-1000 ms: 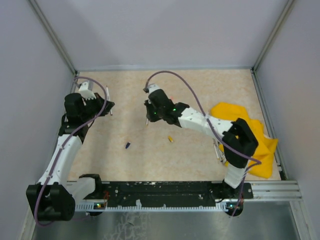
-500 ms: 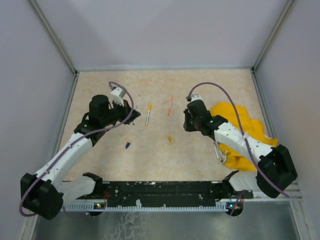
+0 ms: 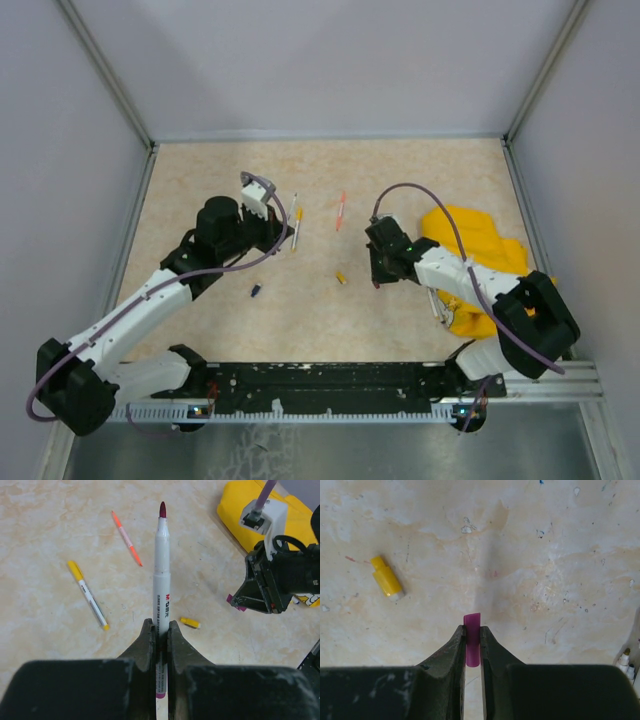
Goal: Insert the pens into the pen caps
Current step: Place the pen cap at the center of the board.
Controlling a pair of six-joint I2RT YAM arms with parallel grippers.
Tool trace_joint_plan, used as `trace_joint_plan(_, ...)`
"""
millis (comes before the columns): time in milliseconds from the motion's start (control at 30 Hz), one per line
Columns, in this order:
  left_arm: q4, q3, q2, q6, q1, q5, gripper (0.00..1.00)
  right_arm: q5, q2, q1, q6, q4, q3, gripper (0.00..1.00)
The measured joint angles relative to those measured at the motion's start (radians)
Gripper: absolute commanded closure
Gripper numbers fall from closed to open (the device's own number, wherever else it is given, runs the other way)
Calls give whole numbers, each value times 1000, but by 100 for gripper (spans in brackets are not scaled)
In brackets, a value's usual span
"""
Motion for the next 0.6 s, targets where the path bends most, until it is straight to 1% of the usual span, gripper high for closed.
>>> trace_joint_plan(267,9,0,-2,7,0,-28,100,31,82,26,3,-2,-6,89)
trace_joint_plan(400,9,0,-2,13,0,-37,100,29,103,26,3,0,-23,82)
trace_joint_plan(600,10,0,-2,16,0,-43,100,18,111,27,8,7,-26,77)
